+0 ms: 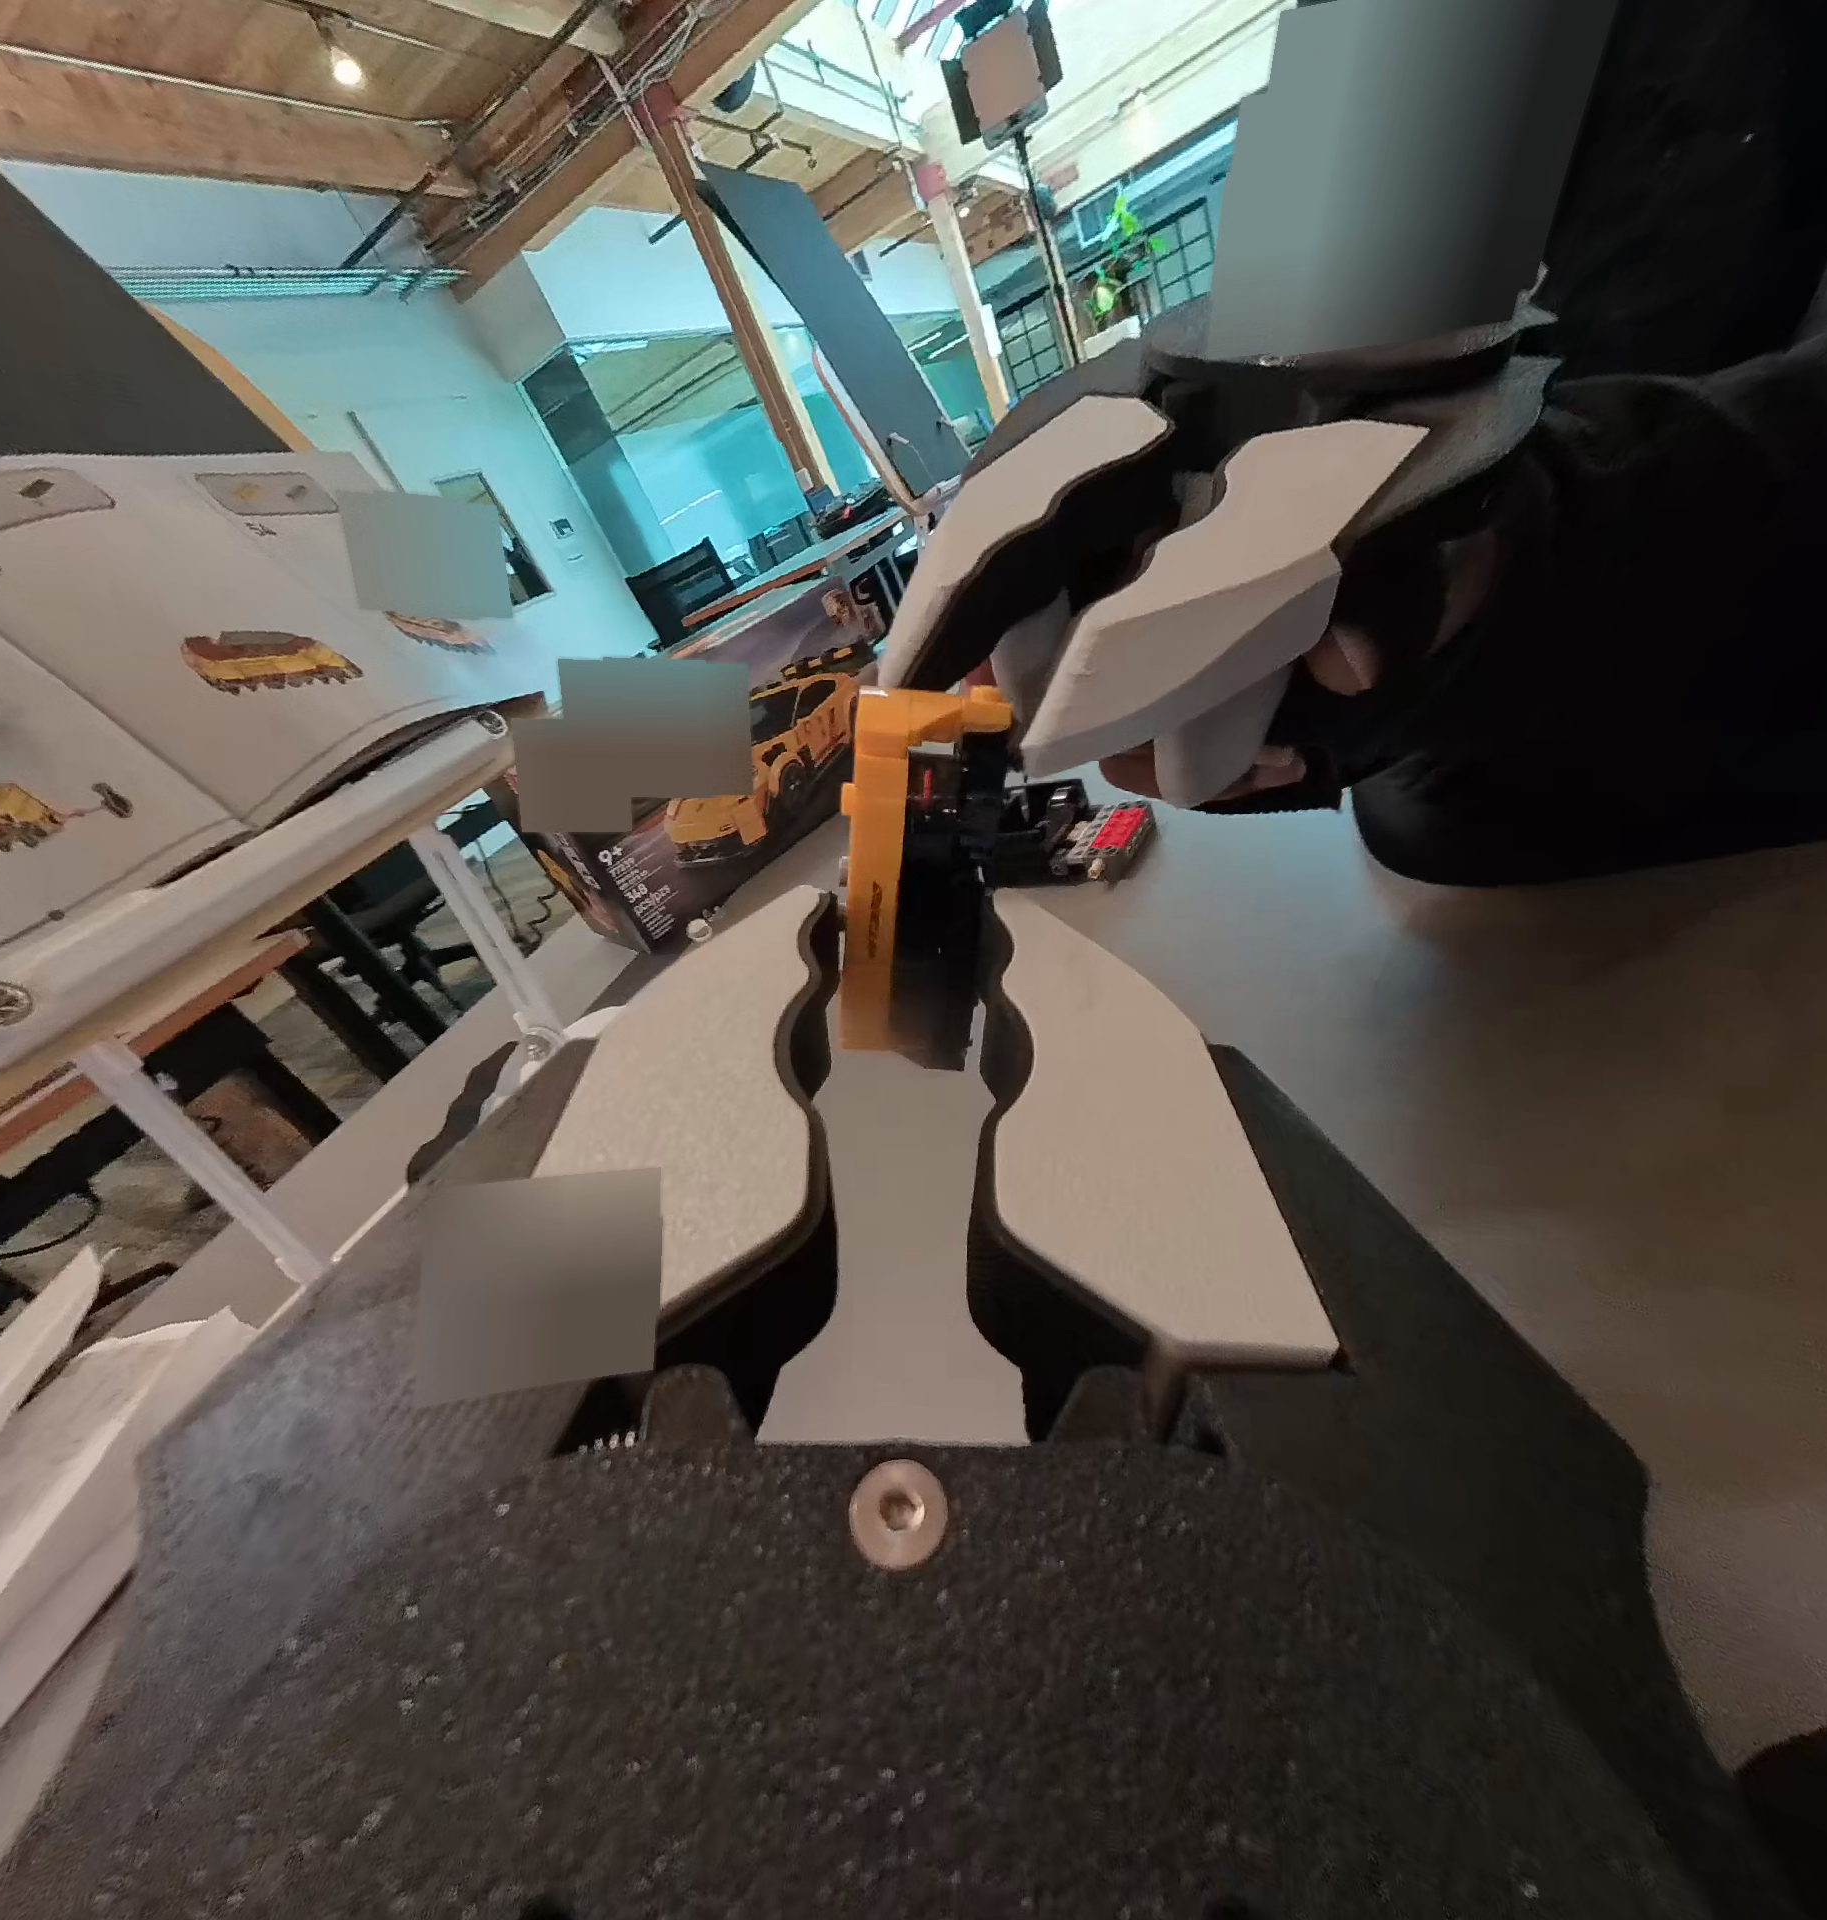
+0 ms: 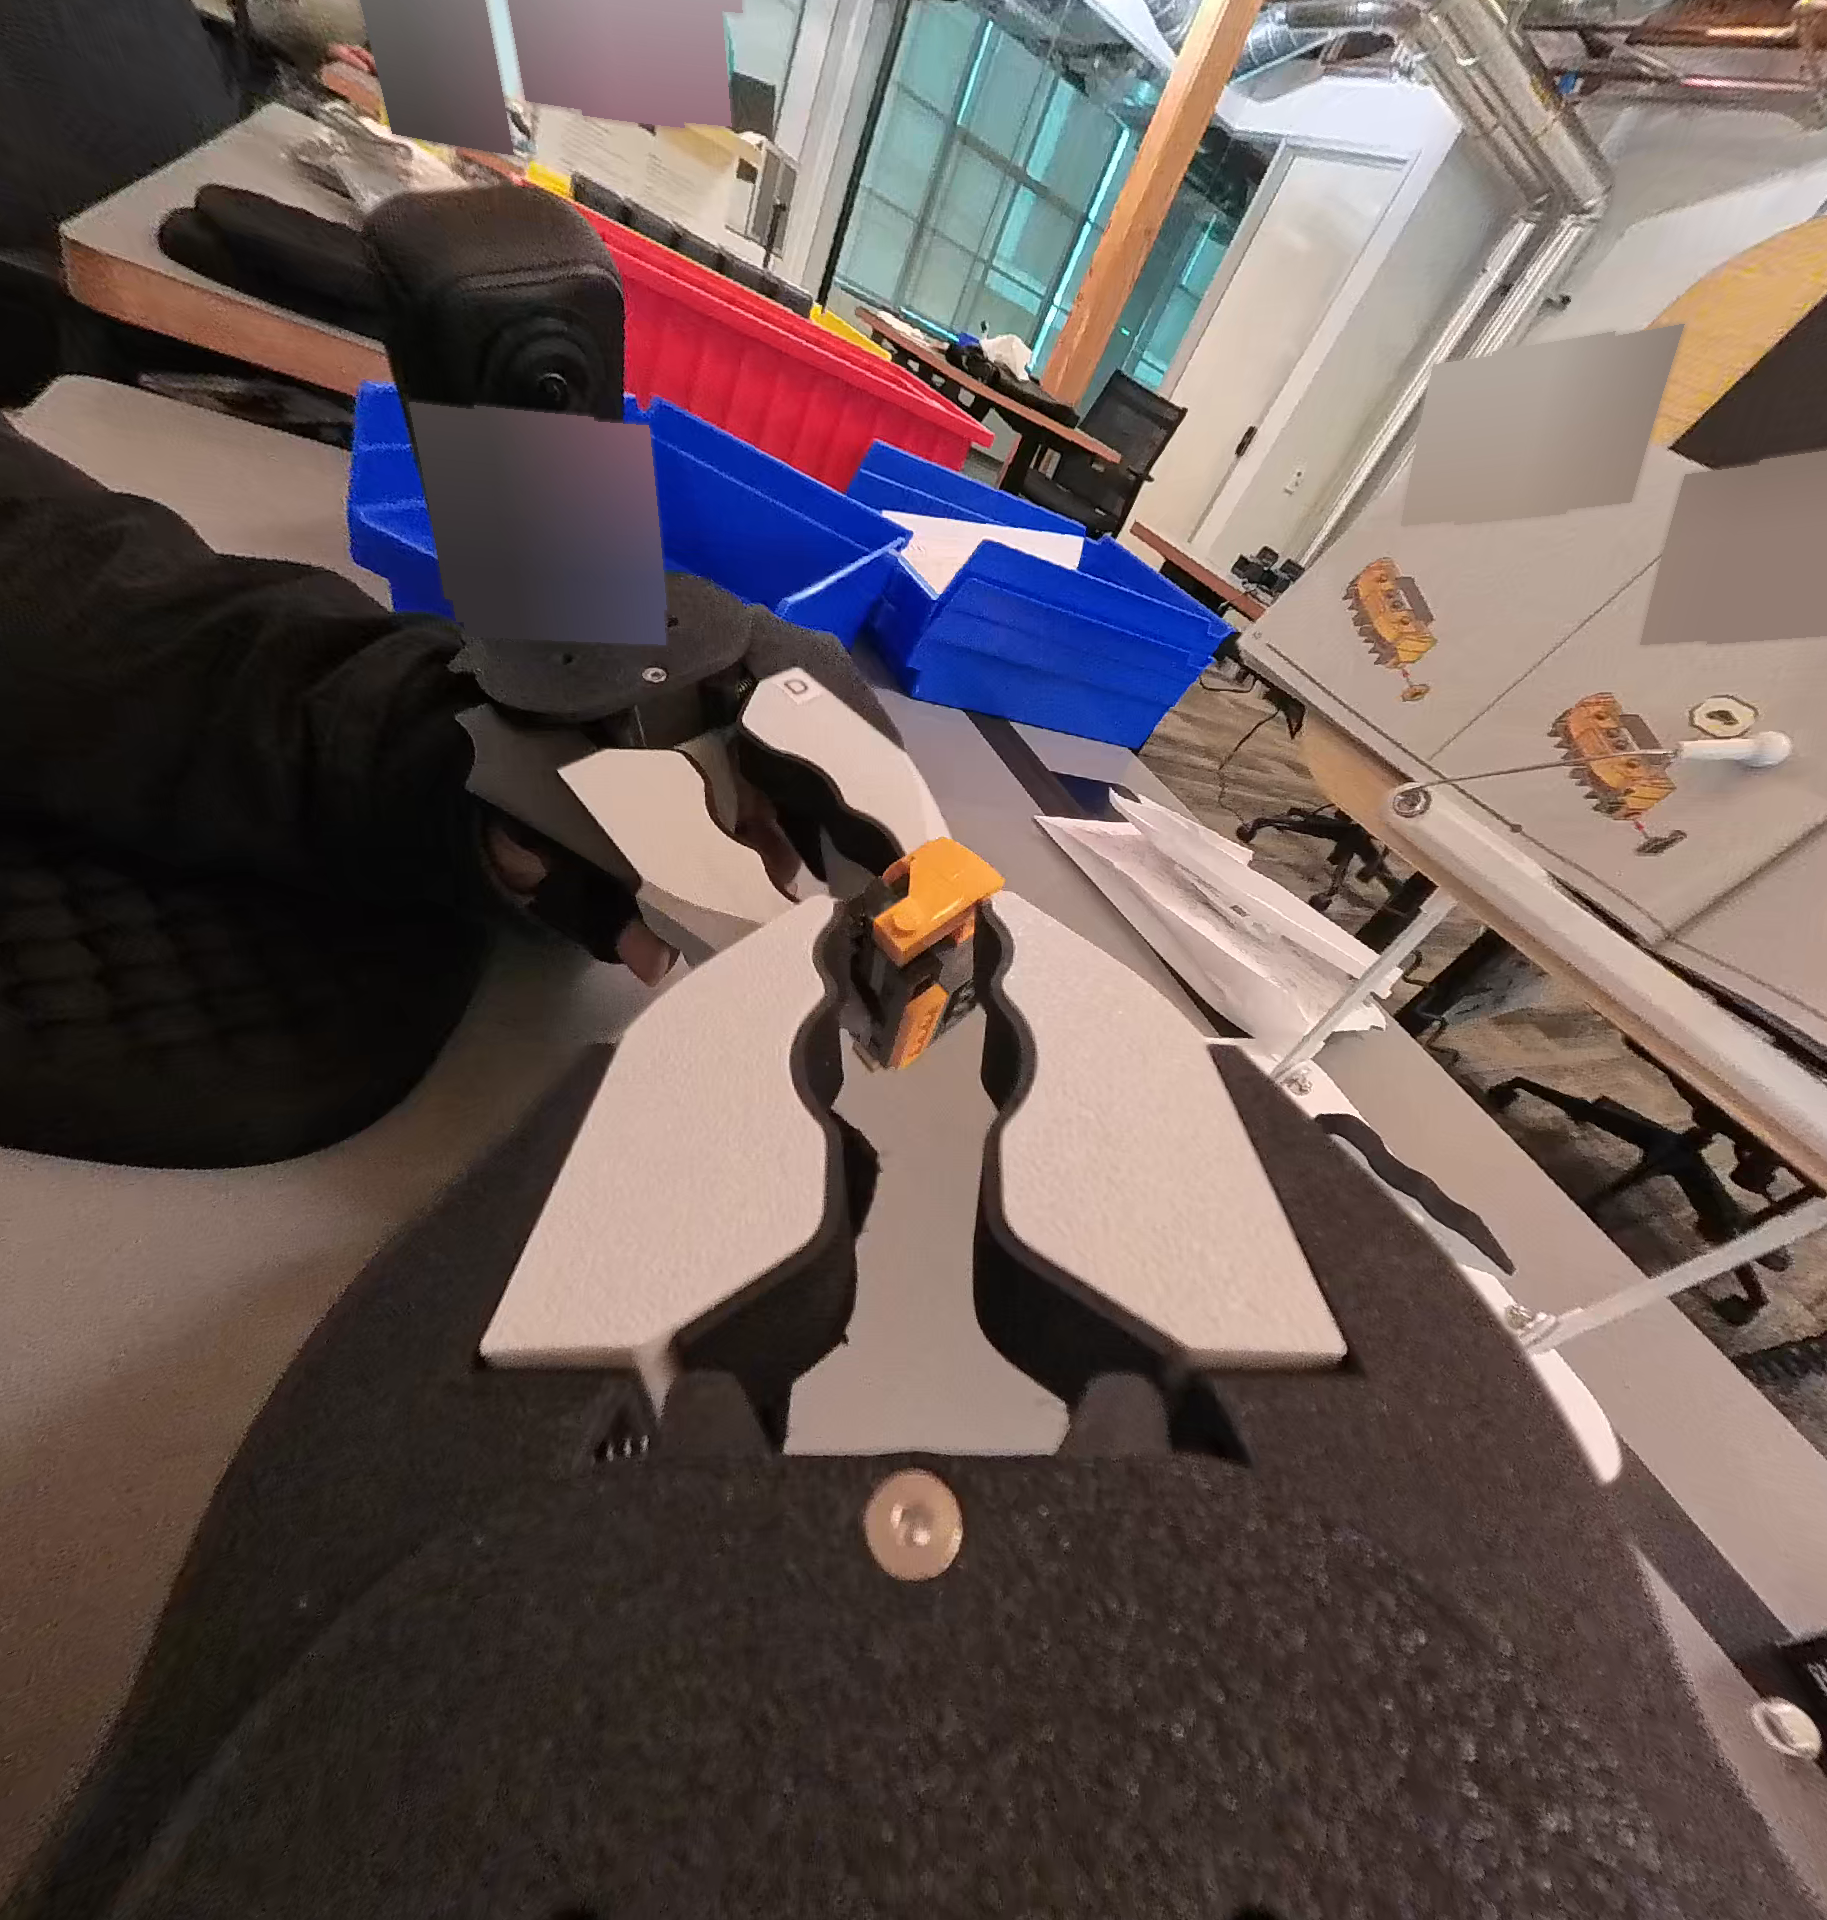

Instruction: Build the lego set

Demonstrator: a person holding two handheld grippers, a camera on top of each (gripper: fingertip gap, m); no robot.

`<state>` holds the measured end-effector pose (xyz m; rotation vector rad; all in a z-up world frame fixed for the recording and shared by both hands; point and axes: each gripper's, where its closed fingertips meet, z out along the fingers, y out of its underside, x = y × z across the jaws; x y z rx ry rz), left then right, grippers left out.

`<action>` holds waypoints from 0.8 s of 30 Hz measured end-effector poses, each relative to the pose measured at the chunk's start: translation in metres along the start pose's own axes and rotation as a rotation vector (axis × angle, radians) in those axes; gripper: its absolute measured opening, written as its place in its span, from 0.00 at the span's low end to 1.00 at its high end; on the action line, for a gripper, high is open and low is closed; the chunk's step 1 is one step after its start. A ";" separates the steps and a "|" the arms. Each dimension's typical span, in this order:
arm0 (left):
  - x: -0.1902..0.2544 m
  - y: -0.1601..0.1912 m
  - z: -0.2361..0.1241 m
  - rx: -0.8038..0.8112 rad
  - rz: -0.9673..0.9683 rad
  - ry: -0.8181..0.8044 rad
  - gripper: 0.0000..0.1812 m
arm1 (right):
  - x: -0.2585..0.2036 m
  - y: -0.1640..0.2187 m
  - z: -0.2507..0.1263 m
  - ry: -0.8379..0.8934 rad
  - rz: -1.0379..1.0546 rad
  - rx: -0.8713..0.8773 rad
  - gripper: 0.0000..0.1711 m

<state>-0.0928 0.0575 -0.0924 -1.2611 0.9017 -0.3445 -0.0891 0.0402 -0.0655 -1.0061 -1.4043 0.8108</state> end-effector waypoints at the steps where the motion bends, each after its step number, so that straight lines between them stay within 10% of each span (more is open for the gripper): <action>1: -0.001 0.001 0.000 -0.010 0.017 -0.009 0.14 | 0.000 0.002 0.000 0.000 -0.009 -0.007 0.13; 16: -0.011 0.041 0.006 -0.444 0.486 -0.203 0.14 | 0.007 0.068 0.016 0.022 0.233 -0.323 0.16; 24: -0.007 -0.001 0.005 -0.141 0.291 -0.164 0.30 | 0.000 0.040 -0.001 -0.301 0.550 -0.046 0.15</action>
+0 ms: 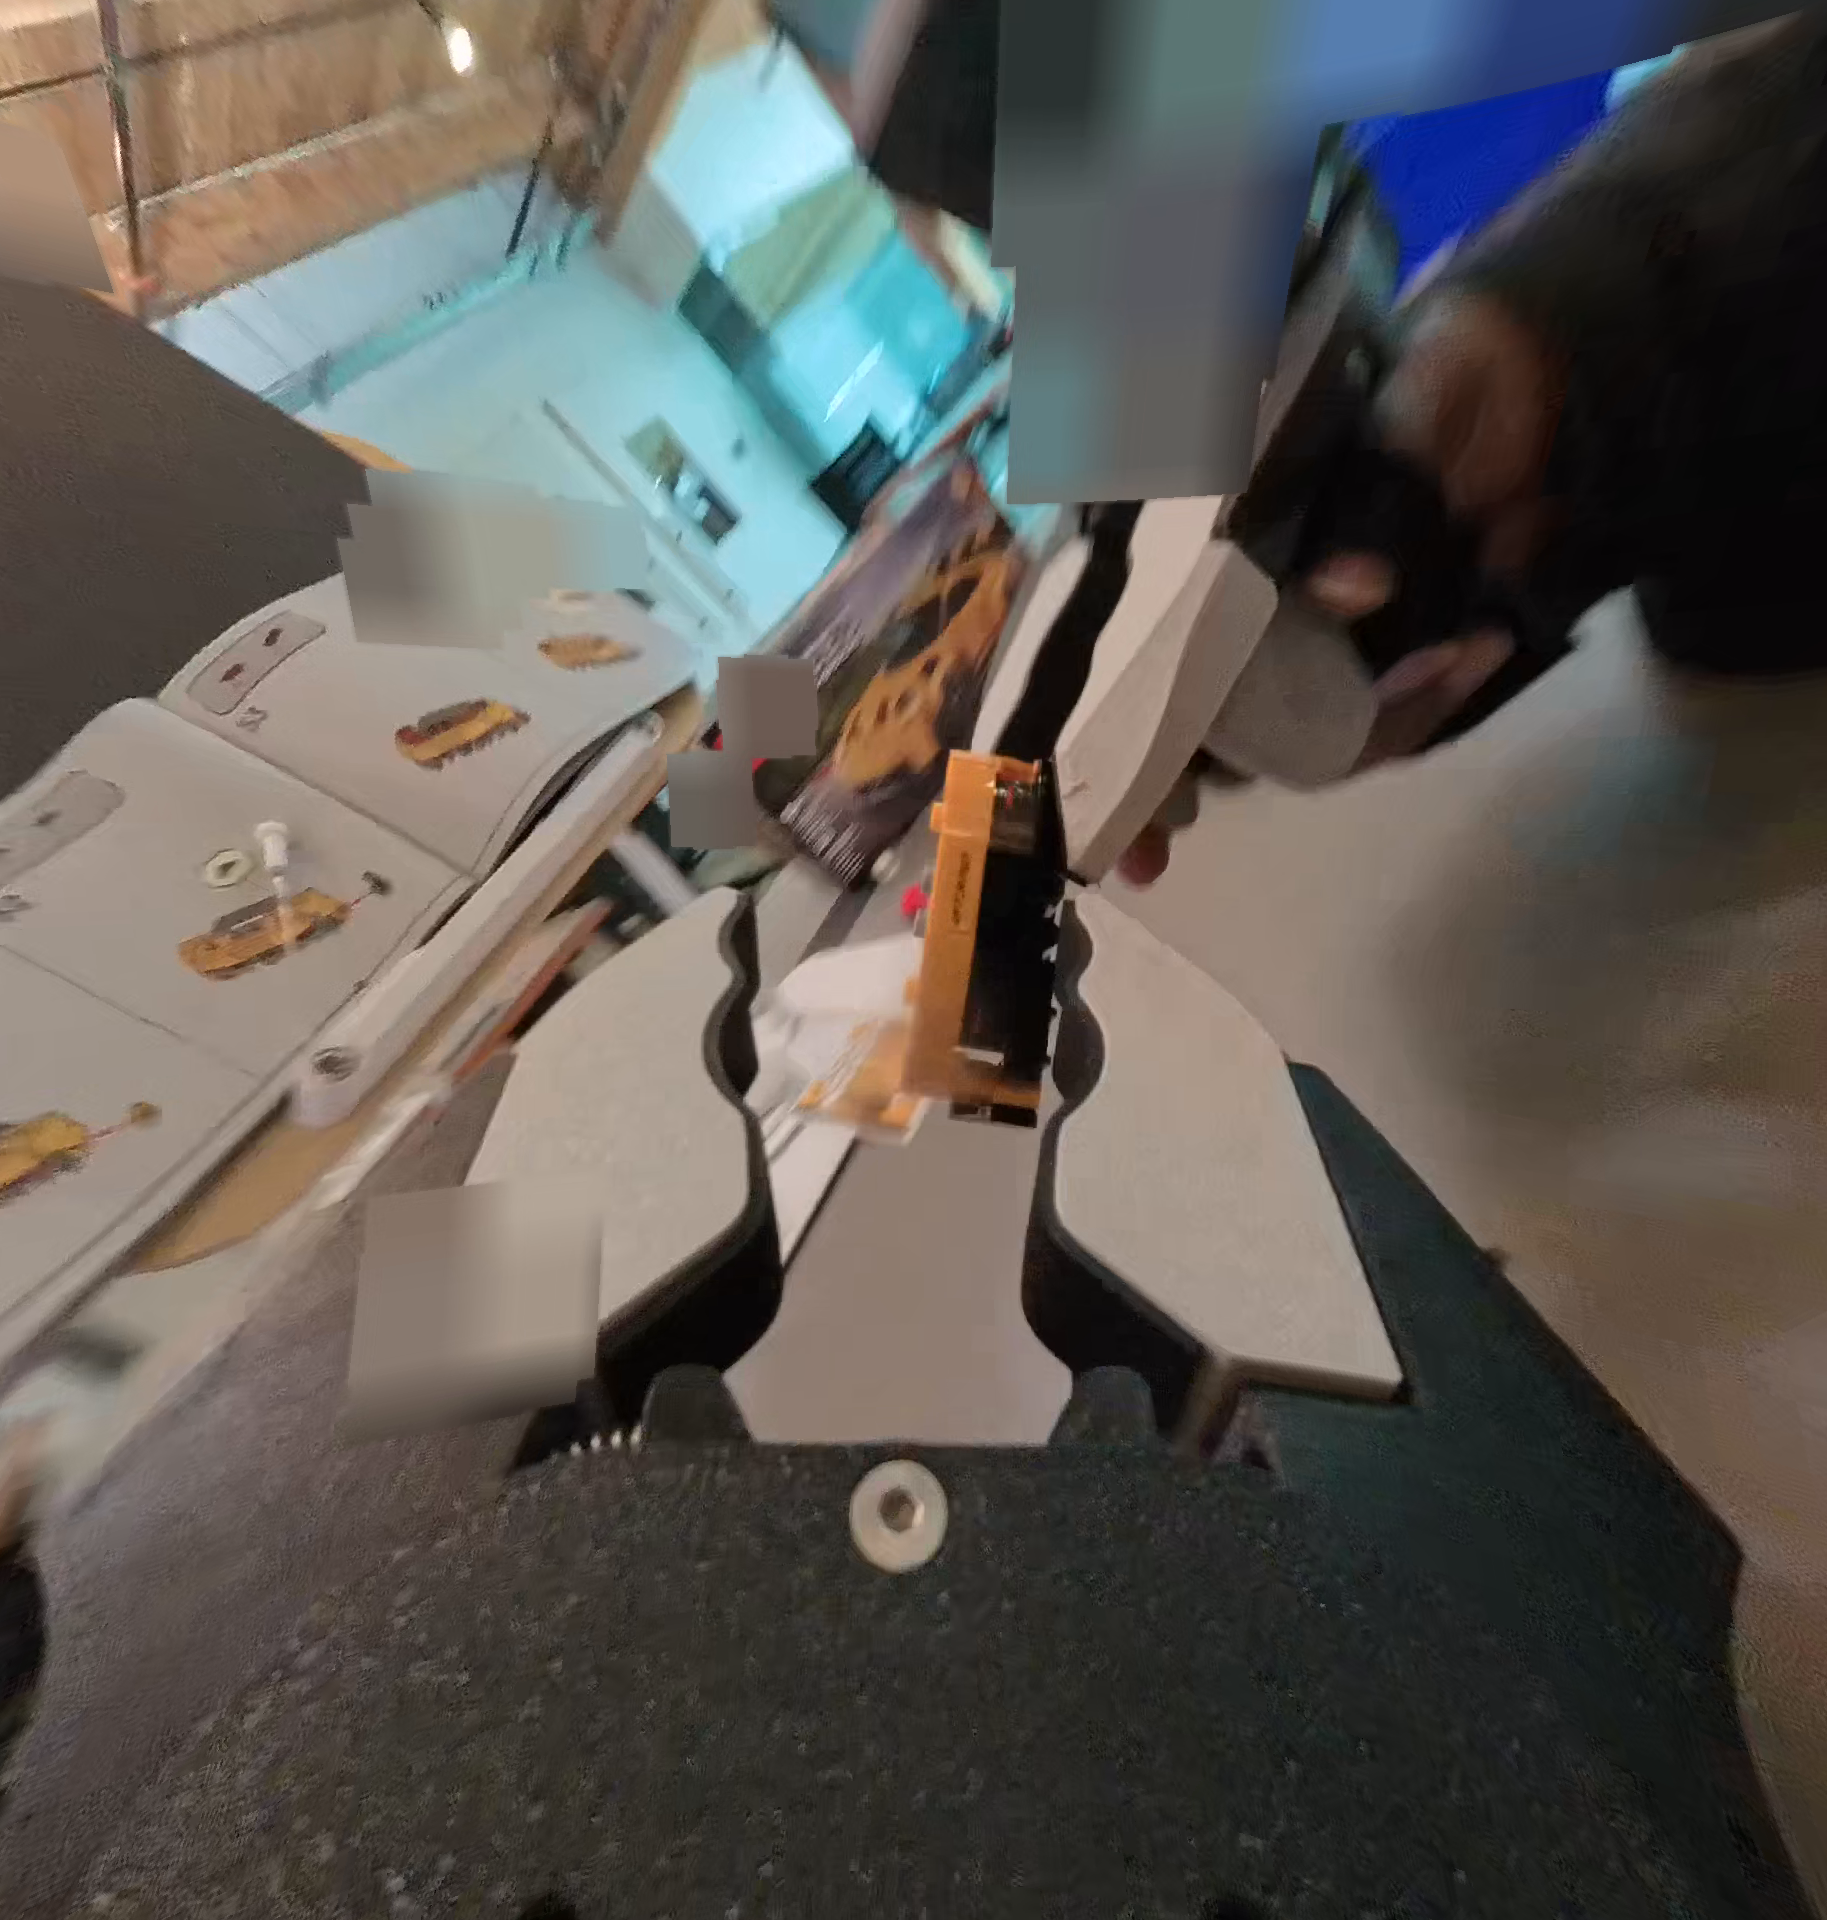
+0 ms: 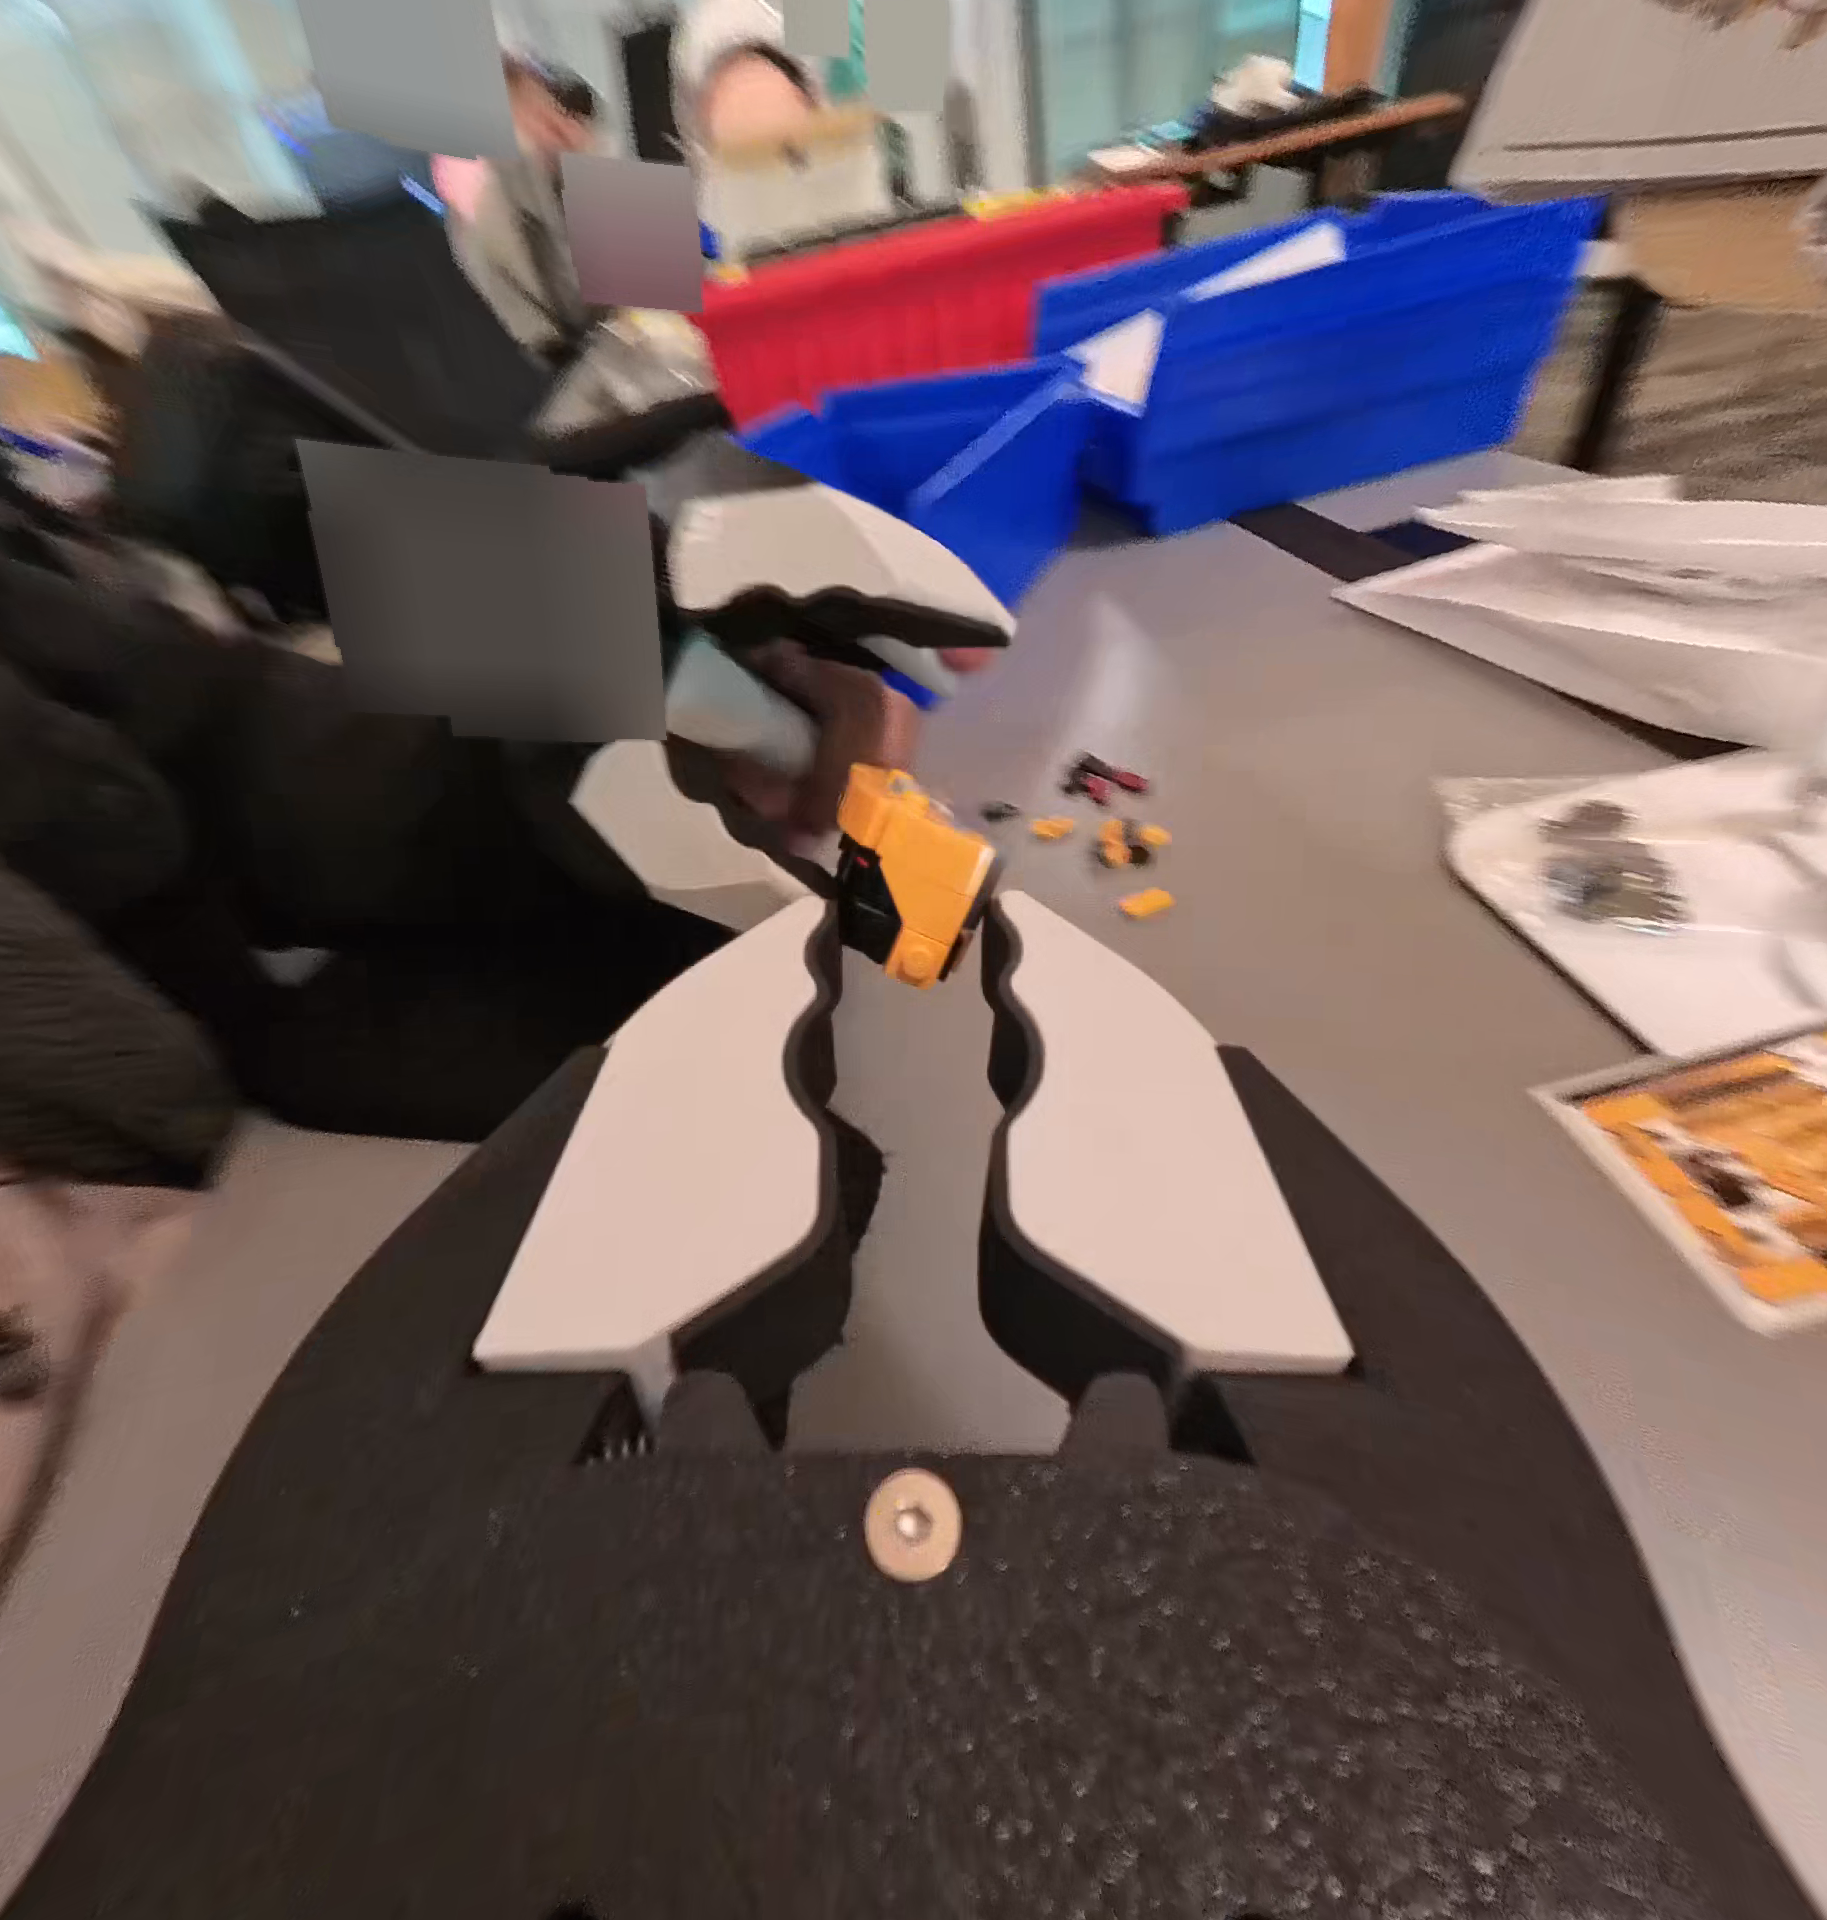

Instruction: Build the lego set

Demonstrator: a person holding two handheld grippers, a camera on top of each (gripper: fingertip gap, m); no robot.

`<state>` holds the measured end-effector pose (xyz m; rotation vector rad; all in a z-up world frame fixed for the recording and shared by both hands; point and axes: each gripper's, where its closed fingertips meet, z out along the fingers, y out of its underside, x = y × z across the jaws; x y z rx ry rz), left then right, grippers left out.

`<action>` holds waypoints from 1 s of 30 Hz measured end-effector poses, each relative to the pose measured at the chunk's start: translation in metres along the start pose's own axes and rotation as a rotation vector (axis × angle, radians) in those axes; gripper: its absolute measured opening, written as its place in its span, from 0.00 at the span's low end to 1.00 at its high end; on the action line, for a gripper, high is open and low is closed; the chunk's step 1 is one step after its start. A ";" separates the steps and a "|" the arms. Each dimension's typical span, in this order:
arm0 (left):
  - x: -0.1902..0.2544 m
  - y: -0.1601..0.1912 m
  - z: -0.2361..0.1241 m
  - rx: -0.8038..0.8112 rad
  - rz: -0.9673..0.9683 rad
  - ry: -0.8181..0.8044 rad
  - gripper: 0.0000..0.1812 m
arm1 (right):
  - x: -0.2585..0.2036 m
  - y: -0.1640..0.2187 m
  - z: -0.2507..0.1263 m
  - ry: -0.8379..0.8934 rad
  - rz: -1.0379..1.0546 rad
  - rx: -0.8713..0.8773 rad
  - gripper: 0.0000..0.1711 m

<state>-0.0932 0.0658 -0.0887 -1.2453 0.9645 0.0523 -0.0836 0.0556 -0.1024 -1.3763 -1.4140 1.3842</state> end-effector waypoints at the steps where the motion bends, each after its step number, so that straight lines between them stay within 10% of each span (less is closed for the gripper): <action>1: 0.002 -0.009 -0.002 0.068 -0.073 0.035 0.30 | -0.007 -0.005 -0.003 -0.077 0.043 0.040 0.15; 17: 0.005 -0.048 -0.014 0.220 -0.068 0.018 0.16 | -0.035 -0.051 -0.018 -0.538 0.536 0.423 0.14; 30: -0.001 -0.024 -0.009 0.042 -0.083 0.004 0.15 | 0.001 -0.022 -0.002 -0.356 0.654 0.303 0.14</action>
